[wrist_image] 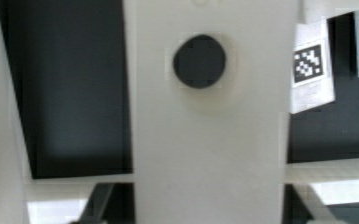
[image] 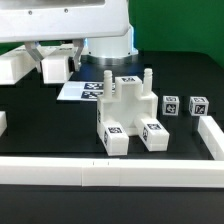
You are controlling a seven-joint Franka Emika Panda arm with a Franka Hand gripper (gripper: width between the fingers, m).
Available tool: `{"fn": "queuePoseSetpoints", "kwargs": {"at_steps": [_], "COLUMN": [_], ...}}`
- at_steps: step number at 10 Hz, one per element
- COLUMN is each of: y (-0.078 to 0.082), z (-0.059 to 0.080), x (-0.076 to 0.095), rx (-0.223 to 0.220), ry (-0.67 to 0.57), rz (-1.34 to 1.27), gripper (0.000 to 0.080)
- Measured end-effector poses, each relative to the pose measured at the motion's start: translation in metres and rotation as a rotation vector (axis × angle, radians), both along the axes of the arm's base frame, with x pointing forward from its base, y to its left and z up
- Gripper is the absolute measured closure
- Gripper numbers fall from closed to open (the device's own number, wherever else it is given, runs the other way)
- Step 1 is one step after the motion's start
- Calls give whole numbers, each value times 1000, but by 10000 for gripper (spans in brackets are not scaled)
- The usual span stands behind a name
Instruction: Assemble chair
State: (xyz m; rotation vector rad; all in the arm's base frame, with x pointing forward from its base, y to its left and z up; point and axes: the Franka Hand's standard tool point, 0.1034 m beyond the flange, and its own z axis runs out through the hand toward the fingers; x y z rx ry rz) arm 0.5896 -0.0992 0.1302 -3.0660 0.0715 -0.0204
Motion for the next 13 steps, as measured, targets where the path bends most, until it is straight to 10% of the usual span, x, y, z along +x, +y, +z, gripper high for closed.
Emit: {"fn": "queuePoseSetpoints", "kwargs": {"at_steps": [5,9,13], "y": [59,62,108], "z": [6,2,6], "x": [5,5,1], "rx": [-71,-77,-74], "ry": [-3,-7,-20], "rz": [170,180,175], "gripper": [515,515,515]}}
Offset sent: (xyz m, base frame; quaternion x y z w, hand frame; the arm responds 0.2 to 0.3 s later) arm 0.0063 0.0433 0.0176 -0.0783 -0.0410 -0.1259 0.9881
